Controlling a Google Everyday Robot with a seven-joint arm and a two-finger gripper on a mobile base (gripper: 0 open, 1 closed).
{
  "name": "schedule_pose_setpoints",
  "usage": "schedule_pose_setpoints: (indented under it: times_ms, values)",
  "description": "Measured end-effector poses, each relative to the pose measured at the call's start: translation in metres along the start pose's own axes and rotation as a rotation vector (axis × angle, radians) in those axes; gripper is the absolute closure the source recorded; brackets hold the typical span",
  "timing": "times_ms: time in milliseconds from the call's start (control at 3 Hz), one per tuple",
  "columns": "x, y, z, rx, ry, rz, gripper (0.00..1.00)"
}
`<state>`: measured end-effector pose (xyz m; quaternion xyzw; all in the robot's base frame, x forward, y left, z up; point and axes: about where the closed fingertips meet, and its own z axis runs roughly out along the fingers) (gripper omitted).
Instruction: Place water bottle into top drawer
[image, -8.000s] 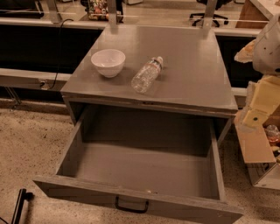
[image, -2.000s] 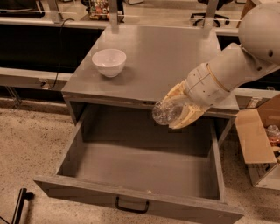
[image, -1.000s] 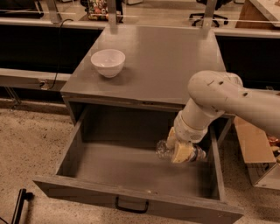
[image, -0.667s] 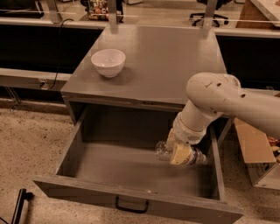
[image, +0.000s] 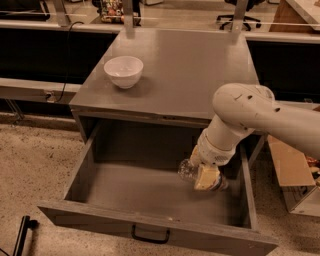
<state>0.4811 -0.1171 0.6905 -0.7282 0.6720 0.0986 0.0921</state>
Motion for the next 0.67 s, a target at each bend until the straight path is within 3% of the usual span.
schedule_pose_setpoints:
  times_ms: [333, 667]
  values:
    - [-0.0001, 0.0005, 0.0005, -0.001, 0.000, -0.001, 0.00]
    - [-0.0001, 0.0005, 0.0005, -0.001, 0.000, -0.001, 0.00]
